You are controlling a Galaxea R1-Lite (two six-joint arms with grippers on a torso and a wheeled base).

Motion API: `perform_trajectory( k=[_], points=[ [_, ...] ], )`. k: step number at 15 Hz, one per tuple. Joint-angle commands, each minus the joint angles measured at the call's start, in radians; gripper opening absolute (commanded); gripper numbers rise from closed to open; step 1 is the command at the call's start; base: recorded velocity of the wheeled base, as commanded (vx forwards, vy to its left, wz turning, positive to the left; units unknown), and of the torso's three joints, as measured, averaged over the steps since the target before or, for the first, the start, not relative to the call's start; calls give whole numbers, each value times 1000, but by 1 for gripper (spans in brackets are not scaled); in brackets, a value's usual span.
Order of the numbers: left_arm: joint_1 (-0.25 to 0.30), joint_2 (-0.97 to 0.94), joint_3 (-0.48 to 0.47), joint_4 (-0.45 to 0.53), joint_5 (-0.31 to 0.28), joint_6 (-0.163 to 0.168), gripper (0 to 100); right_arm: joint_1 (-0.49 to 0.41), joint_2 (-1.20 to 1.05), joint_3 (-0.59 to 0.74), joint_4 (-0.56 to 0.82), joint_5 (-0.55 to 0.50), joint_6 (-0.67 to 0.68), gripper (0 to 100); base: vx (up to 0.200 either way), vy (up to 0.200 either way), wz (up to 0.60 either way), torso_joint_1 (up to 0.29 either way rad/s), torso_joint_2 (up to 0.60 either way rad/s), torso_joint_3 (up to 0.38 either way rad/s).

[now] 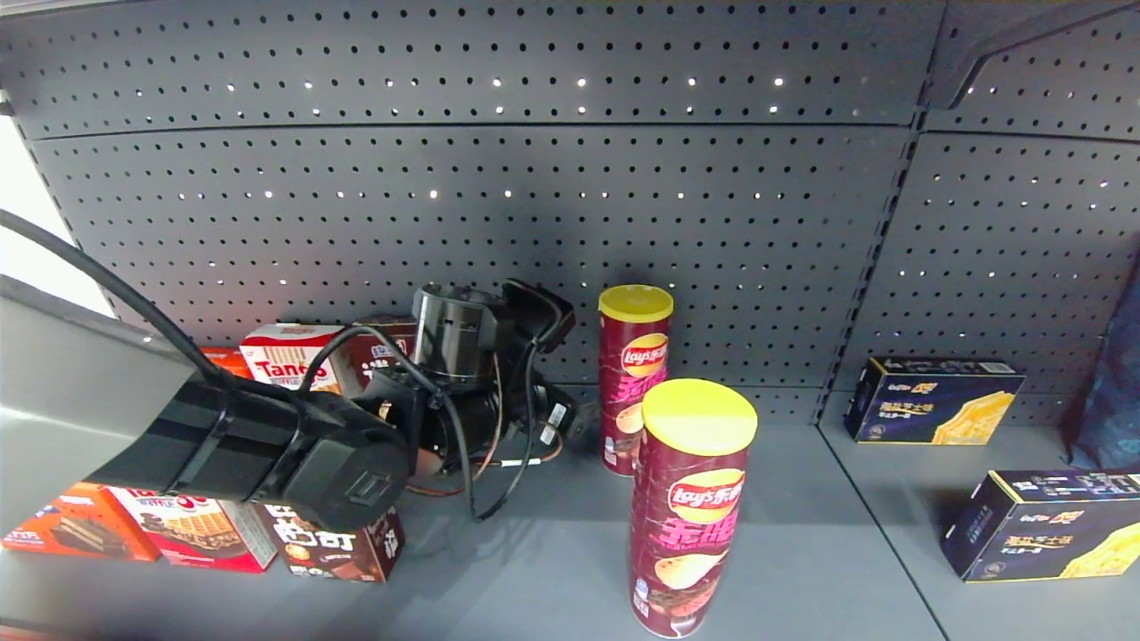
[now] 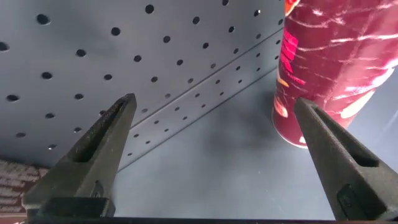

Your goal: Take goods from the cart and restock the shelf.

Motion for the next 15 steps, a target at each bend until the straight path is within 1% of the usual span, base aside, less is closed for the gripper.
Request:
perform_trajectory(
  k=[1, 4, 11, 14, 15],
  points=[
    [0, 29, -16, 0, 0, 0, 100, -1, 2, 0, 0, 0, 0, 100, 0, 0, 0, 0, 0, 0],
    [-2, 52, -39, -2, -1, 0, 100, 1, 2, 0, 0, 0, 0, 100, 0, 0, 0, 0, 0, 0],
    [-14, 65, -53, -4, -3, -2, 100, -1, 2, 0, 0, 0, 0, 100, 0, 0, 0, 0, 0, 0],
    [-8, 49, -55, -4, -3, 0, 100, 1, 2, 0, 0, 0, 0, 100, 0, 0, 0, 0, 0, 0],
    [0, 8, -58, 0, -3, 1, 100, -1, 2, 0, 0, 0, 0, 100, 0, 0, 0, 0, 0, 0]
  ],
)
